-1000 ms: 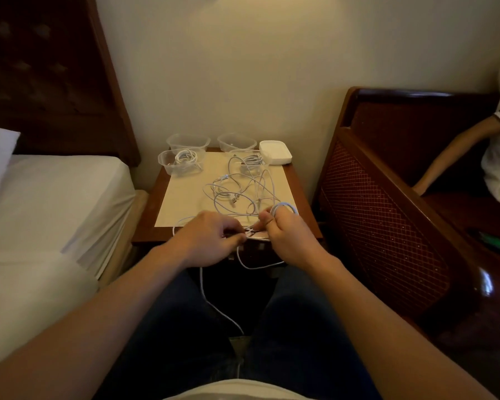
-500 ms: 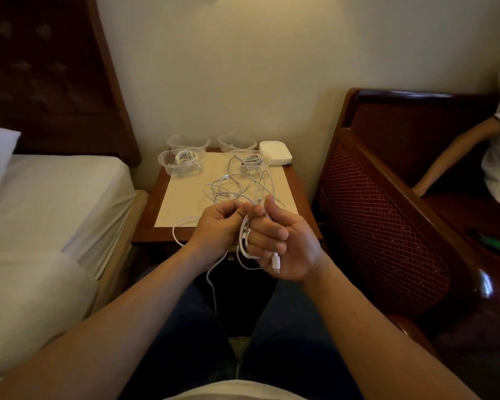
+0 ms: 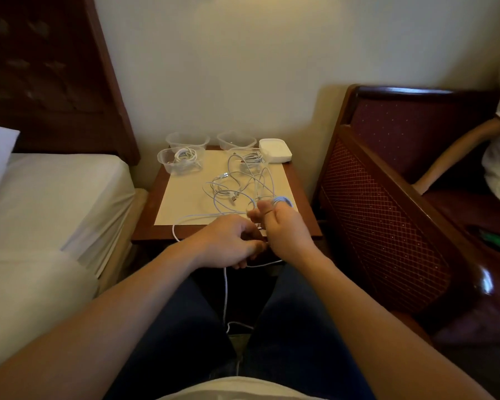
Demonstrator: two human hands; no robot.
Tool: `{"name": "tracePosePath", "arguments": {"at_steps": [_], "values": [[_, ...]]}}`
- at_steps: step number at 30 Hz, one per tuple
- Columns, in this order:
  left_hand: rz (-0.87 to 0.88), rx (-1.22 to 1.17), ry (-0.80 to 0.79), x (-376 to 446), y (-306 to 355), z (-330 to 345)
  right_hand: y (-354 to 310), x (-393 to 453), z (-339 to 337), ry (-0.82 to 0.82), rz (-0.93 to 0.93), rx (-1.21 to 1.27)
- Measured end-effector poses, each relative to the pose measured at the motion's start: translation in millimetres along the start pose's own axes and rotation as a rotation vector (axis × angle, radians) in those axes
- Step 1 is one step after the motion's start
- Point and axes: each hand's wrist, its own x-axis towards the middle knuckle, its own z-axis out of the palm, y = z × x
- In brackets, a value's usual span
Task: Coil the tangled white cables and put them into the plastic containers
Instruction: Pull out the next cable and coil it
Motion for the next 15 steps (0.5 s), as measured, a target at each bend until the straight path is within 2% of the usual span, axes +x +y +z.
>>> {"name": "tracePosePath", "arguments": {"at_steps": [3, 4, 6, 9, 12, 15], "values": [[0.059, 0.325, 0.062, 6.9, 1.5, -22.6, -1.3, -2.0, 3.6, -0.12, -0.099, -0.536], [0.065, 0.383, 0.072, 8.6, 1.3, -29.8, -1.1, -0.1, 4.1, -0.163, -0.047, -0.512], [0.093, 0.42, 0.075, 10.4, -2.2, -39.1, -1.2, 1.6, 1.0, -0.265, 0.141, -0.297], [0.206, 0.27, 0.183, 10.9, -14.6, -39.9, -4.9, 3.5, -5.7, -0.453, 0.364, 0.033], [0.278, 0.033, 0.32, 14.2, -23.6, -31.2, -4.8, 0.4, -12.0, -0.618, 0.468, 0.507], [0.248, -0.331, 0.324, 17.4, -18.2, -18.6, 1.4, -2.8, -14.9, -0.891, 0.419, 1.106]]}}
